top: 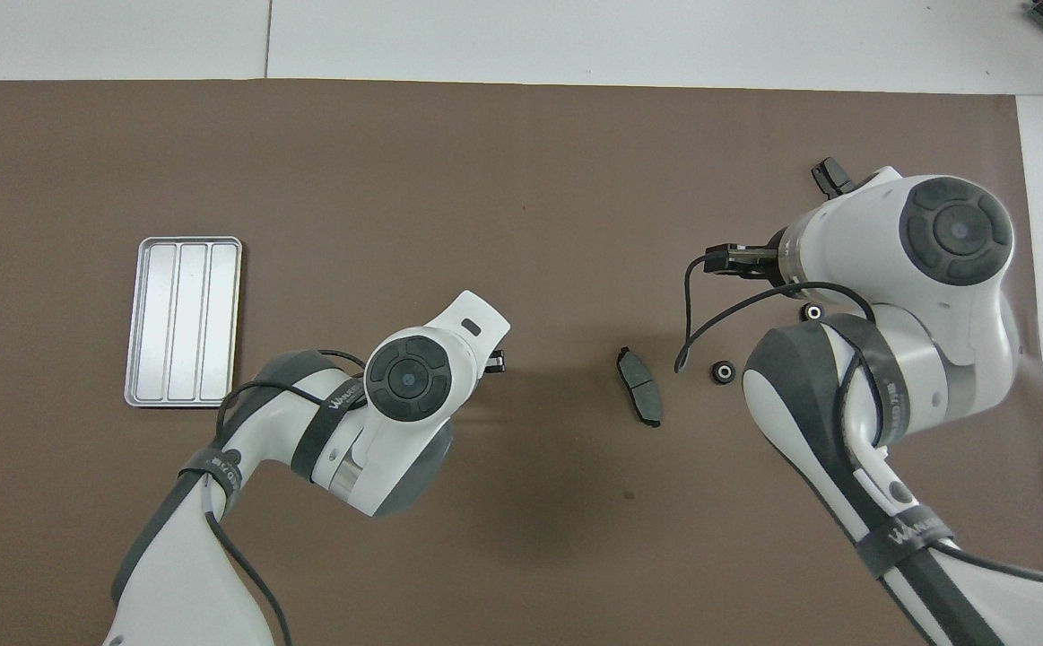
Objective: Place bearing gear from tray to pile
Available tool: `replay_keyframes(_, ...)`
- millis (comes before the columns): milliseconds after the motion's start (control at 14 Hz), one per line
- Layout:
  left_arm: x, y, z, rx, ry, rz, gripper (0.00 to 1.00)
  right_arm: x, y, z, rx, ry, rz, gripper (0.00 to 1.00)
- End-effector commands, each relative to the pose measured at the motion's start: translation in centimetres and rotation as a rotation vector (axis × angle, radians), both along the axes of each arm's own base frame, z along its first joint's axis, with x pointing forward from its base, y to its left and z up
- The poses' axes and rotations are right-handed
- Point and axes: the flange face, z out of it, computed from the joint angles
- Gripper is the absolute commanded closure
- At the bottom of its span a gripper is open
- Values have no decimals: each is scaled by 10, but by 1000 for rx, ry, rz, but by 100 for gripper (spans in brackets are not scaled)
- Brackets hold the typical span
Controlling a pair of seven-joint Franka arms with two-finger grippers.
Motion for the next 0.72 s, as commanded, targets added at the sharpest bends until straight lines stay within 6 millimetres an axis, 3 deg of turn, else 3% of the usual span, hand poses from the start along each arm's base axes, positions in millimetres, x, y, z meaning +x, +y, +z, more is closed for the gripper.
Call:
replay_keyframes(0,10,4,10,-20,-18,17,4,10,0,22,12,9,-1,0)
replay_keyframes(143,23,19,28,-30,-27,46,0,10,2,43,26,20,-7,0)
replay_keyframes(286,53,56,67,-22,-3,100,0,9,5,58,75,37,-27,0)
replay_keyframes(429,78,94,110,7,40,83,0,6,23,59,82,35,-7,0)
replay_keyframes(501,88,114,130,29,85,70,0,3,45,56,98,30,-5,0)
replay_keyframes(644,106,157,171,47,153,19,0,-6,106,45,117,17,-26,0)
